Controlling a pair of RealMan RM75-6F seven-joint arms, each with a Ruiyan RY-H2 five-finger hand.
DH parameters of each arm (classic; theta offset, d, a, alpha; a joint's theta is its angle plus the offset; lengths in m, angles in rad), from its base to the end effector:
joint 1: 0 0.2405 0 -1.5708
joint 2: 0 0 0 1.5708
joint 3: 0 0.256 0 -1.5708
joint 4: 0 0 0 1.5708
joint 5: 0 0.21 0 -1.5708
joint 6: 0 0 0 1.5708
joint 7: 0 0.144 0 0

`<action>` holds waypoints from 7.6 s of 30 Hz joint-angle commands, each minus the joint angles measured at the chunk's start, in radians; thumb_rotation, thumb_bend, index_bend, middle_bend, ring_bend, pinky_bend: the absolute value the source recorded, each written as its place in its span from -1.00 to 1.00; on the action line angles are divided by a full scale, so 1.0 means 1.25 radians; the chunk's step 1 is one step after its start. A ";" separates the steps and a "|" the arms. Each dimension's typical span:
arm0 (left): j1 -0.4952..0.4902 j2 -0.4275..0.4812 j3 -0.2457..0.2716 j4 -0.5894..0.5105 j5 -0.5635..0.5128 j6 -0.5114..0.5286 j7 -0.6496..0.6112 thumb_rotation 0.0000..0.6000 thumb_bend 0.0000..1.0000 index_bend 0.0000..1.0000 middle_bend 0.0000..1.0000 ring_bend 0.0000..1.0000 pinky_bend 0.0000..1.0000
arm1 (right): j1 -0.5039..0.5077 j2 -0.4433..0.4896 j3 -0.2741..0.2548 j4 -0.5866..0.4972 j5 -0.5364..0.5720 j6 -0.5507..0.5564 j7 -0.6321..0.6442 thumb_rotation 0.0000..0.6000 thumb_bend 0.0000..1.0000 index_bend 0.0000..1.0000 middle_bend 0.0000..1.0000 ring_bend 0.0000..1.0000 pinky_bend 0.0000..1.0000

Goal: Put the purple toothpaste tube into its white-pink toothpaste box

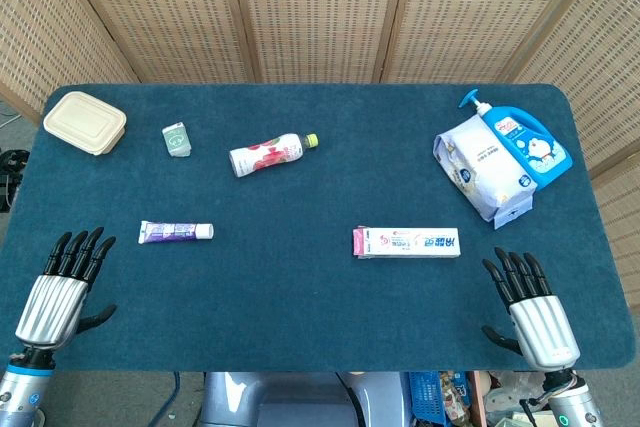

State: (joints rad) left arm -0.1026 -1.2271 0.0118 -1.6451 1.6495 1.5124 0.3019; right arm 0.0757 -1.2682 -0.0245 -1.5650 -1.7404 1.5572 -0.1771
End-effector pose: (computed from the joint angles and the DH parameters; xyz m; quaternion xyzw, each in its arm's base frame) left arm -0.2729 0.1696 0.1117 -0.6733 -0.3012 -0.3698 0.5649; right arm -0.2754 -0.1580 0.1042 0.6692 -0.3095 0.4140 0.5339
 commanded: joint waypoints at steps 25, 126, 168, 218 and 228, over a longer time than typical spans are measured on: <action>0.006 0.000 -0.004 0.000 -0.011 0.009 -0.013 1.00 -0.91 -1.00 -1.00 -1.00 -1.00 | 0.008 -0.009 -0.007 0.003 0.003 -0.026 -0.008 1.00 -1.00 -0.98 -1.00 -1.00 -1.00; -0.420 -0.324 -0.126 0.276 -0.708 -0.341 0.351 1.00 -0.15 -0.04 -0.38 -0.84 -0.90 | 0.020 -0.048 -0.009 0.049 0.004 -0.025 0.006 1.00 -1.00 -0.97 -1.00 -1.00 -1.00; -0.369 -0.158 -0.112 0.068 -0.359 -0.176 0.233 1.00 0.11 0.58 0.17 -0.22 -0.24 | 0.155 -0.060 0.084 -0.178 0.179 -0.274 -0.210 1.00 -1.00 -0.86 -1.00 -1.00 -1.00; -0.353 -0.154 -0.119 0.051 -0.296 -0.181 0.222 1.00 0.10 0.58 0.17 -0.22 -0.24 | 0.439 -0.274 0.171 0.034 0.742 -0.372 -0.508 1.00 -0.99 -0.80 -1.00 -1.00 -1.00; -0.349 -0.153 -0.121 0.056 -0.295 -0.182 0.214 1.00 0.10 0.58 0.17 -0.22 -0.24 | 0.440 -0.308 0.165 0.085 0.708 -0.339 -0.462 1.00 -0.93 -0.54 -0.67 -0.83 -0.68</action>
State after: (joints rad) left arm -0.5392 -1.4182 -0.1399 -1.5749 1.2810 1.2845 0.5697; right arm 0.6276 -1.6456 0.1831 -1.4684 -0.8450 1.1237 -0.7642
